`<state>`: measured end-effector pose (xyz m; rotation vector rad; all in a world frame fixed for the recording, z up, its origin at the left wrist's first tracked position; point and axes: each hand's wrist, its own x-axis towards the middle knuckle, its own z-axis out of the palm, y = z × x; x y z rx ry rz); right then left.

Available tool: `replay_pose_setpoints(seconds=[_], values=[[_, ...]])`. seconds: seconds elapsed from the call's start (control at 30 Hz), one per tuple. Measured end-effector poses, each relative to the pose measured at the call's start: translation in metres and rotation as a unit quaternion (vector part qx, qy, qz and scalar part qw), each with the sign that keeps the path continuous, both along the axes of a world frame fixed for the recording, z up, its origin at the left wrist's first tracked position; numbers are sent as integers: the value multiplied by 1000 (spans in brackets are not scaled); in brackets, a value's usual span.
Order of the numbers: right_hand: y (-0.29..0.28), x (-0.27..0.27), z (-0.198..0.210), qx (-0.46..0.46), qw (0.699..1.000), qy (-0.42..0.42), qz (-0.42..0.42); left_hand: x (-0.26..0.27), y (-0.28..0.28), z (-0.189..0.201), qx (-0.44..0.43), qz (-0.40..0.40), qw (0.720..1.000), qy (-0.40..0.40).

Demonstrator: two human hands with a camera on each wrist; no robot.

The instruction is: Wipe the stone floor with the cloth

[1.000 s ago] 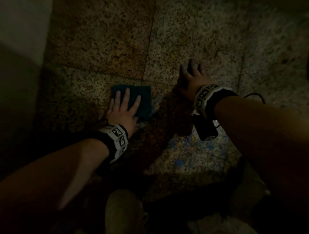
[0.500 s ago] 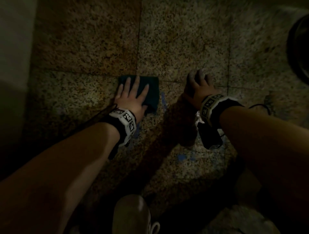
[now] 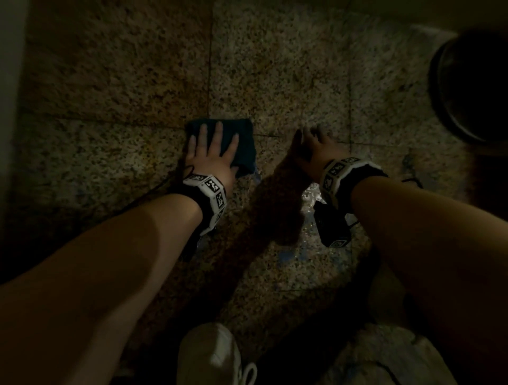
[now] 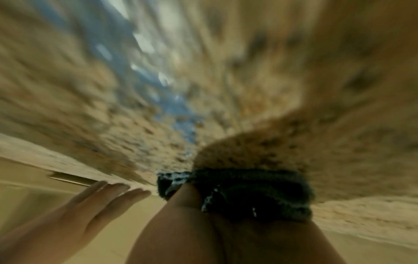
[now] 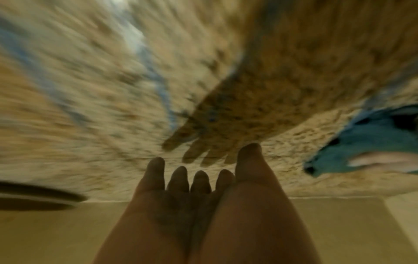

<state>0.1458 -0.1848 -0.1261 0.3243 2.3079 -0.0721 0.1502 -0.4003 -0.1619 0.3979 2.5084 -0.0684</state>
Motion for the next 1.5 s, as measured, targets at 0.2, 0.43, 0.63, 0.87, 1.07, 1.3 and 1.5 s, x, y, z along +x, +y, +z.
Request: replay_pose_setpoints(seconds=[0.2,0.43,0.63,0.87,1.07,1.3,1.5], values=[[17,28,12,30,997,-24,-60,31,3,9,-5,-67,997,-44],[17,35,-22,-20,998,4,-57,32,7,0,-17,-44,998,-31],[21,35,-17,-43,998,3,-52,13,37,3,-20,-19,1000,-12],[24,38,-14,-59,997,7,-42,2,50,4,-28,-17,999,-6],[32,32,-15,-75,997,-3,-20,4,54,16,-57,-20,998,-32],[70,41,-19,-35,999,-4,17,45,76,16,-54,10,996,-66],[79,47,-18,-62,998,-18,24,46,82,2,-38,38,998,-21]])
